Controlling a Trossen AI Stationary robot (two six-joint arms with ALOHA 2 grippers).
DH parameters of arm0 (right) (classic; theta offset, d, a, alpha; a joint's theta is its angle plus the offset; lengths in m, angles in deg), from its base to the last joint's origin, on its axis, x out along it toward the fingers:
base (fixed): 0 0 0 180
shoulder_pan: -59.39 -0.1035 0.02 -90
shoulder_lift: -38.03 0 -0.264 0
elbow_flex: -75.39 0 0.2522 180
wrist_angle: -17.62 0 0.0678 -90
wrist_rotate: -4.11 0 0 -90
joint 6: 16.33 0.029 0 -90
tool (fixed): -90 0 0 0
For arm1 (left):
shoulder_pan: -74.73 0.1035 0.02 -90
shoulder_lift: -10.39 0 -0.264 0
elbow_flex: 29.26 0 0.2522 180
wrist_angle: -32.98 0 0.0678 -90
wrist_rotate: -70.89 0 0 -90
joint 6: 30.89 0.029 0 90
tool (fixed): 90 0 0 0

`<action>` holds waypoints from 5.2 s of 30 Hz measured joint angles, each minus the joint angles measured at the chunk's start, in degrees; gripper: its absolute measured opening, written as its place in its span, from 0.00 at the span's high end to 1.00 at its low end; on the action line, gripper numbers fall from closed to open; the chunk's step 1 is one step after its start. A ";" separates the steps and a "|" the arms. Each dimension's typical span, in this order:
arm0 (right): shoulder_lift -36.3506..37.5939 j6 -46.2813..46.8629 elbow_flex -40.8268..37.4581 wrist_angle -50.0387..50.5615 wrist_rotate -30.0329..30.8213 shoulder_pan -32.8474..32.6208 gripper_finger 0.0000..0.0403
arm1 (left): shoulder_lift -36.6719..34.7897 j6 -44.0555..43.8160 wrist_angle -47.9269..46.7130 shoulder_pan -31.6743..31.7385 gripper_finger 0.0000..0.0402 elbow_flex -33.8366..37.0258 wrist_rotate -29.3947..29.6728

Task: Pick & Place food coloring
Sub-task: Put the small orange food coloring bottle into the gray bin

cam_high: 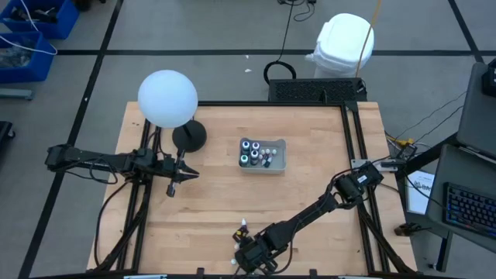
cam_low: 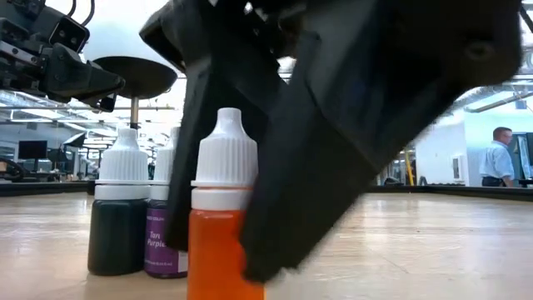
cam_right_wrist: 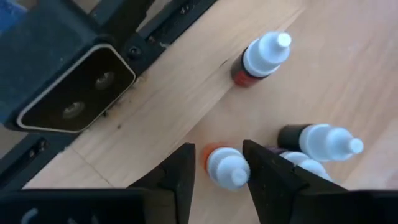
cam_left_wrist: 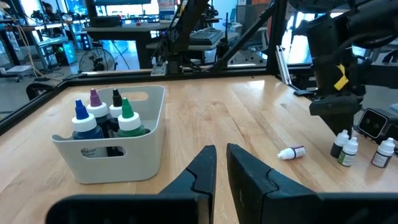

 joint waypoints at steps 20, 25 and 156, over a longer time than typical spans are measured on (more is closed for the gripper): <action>4.16 0.65 0.04 1.76 0.20 0.04 0.83 | 0.02 0.16 -0.85 0.02 0.88 0.00 0.00; 11.44 2.73 0.04 6.06 2.59 0.21 0.84 | 0.01 0.32 -1.02 0.02 0.88 0.00 -0.01; 39.91 0.43 -38.67 3.06 0.90 49.48 0.82 | 0.02 19.35 4.70 0.04 0.88 -0.02 10.47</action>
